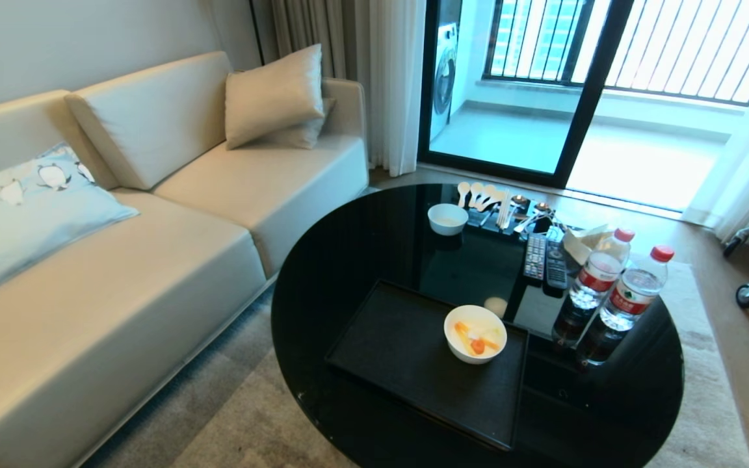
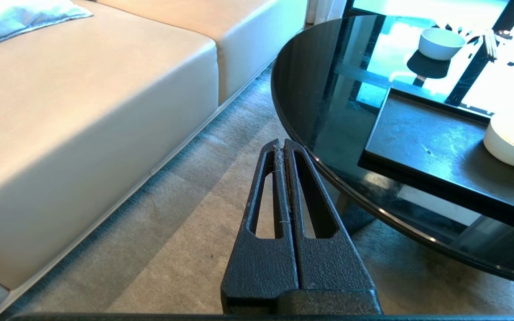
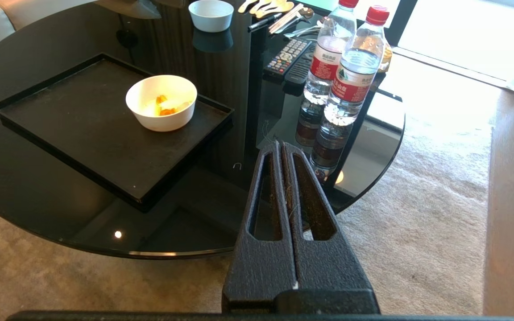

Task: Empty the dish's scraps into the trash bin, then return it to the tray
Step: Pick up the bowl with leftover food

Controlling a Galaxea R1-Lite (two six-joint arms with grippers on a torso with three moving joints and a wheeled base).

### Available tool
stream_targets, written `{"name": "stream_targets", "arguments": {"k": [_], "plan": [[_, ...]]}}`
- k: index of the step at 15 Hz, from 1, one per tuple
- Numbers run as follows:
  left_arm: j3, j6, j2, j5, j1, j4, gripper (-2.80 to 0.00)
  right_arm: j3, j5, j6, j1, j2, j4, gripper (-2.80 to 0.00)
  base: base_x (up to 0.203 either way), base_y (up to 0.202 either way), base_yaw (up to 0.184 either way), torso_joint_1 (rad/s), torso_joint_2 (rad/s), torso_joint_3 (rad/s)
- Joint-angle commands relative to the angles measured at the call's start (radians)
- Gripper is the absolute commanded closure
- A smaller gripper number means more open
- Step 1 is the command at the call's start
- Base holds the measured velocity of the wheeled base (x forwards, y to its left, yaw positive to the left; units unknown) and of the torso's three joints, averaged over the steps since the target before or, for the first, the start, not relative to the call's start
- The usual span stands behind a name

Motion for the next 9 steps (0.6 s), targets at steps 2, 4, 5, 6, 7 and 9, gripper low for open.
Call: {"name": "stream_targets", "arguments": {"k": [2,4,5,6,7,9], "plan": [[0.0,-0.001,0.0,0.001,0.0,0.0,0.0,0.0,0.001,-0.002,0.0,0.001,0.0,0.0,0.0,0.0,0.0,0.0,0.0,0.0],[0.0,-0.001,0.0,0.001,0.0,0.0,0.0,0.0,0.001,-0.005,0.0,0.001,0.0,0.0,0.0,0.0,0.0,0.0,0.0,0.0],[0.0,-0.001,0.0,0.001,0.0,0.0,0.0,0.0,0.001,-0.006,0.0,0.001,0.001,0.0,0.0,0.0,0.0,0.0,0.0,0.0],[0.0,-0.001,0.0,0.001,0.0,0.0,0.0,0.0,0.001,-0.016,0.0,0.001,0.001,0.0,0.0,0.0,0.0,0.0,0.0,0.0],[0.0,-0.001,0.0,0.001,0.0,0.0,0.0,0.0,0.003,-0.023,0.0,0.001,0.001,0.0,0.0,0.0,0.0,0.0,0.0,0.0],[0.0,-0.001,0.0,0.001,0.0,0.0,0.0,0.0,0.003,-0.035,0.0,0.001,0.0,0.0,0.0,0.0,0.0,0.0,0.0,0.0]]}}
